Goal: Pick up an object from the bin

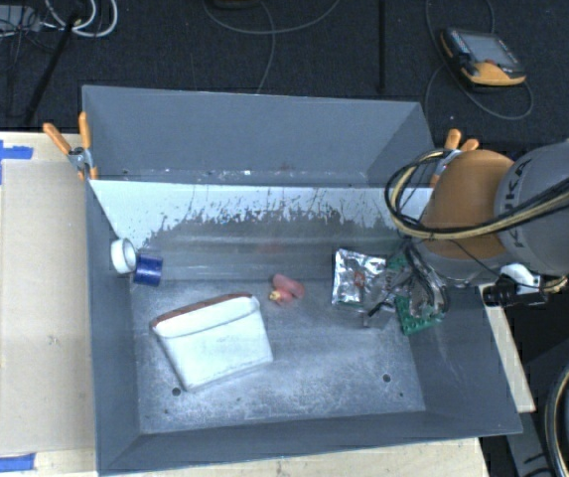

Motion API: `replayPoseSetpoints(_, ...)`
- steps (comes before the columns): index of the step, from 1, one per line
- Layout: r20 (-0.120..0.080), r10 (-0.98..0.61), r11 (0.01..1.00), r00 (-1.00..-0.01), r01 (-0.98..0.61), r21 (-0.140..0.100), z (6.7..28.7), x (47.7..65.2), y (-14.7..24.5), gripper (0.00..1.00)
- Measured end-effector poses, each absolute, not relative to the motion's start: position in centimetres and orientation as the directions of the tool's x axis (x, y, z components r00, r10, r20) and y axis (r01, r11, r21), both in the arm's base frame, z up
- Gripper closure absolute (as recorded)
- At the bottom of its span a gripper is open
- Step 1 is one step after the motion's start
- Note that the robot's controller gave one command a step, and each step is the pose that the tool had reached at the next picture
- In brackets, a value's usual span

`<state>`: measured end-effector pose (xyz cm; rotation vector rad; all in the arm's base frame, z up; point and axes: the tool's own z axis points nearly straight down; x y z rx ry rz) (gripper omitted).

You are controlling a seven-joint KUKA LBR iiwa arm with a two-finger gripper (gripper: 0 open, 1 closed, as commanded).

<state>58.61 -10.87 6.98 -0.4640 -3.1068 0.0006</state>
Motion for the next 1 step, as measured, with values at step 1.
replayPoseSetpoints(1, -0.006, 0.356, 0.934, -0.934, 0.356, 0.003, 12.32, 61.62, -4.03, 1.0)
